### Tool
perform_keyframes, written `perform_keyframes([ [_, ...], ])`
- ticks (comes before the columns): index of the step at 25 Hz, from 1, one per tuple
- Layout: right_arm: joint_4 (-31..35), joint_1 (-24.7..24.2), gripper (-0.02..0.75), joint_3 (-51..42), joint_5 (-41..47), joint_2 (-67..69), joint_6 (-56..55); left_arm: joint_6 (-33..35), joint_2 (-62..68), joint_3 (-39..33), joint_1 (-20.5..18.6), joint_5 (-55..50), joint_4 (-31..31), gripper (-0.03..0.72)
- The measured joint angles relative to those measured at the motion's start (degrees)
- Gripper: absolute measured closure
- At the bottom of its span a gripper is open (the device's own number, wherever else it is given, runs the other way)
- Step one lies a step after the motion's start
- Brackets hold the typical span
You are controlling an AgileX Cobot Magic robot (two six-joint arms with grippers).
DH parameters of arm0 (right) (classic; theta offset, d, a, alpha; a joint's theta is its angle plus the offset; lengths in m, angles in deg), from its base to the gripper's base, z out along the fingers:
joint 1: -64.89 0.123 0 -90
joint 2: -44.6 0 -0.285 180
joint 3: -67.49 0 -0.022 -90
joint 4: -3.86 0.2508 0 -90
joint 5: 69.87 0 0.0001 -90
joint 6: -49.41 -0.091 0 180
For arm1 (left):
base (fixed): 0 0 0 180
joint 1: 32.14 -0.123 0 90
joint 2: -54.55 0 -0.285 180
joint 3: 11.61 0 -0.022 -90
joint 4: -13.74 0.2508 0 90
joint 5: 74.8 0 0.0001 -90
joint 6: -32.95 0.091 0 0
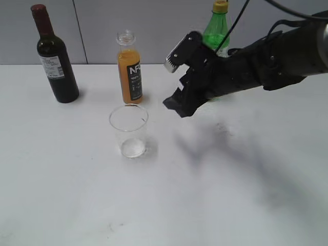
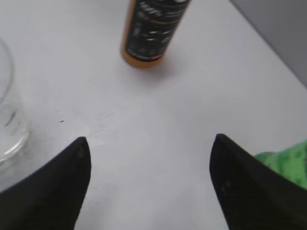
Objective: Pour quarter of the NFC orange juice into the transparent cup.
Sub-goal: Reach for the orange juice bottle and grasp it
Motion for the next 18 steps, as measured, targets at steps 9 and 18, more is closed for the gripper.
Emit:
perform_keyframes([
  [9, 0.1, 0.0, 0.146, 0.0, 16.6, -8.1, -2.1, 0.0, 0.0, 0.0, 0.0, 0.0, 0.0, 0.119],
  [18, 10.4, 0.0, 0.146, 0.0, 61.5, -13.8, -2.2, 0.0, 0.0, 0.0, 0.0, 0.0, 0.0, 0.119],
])
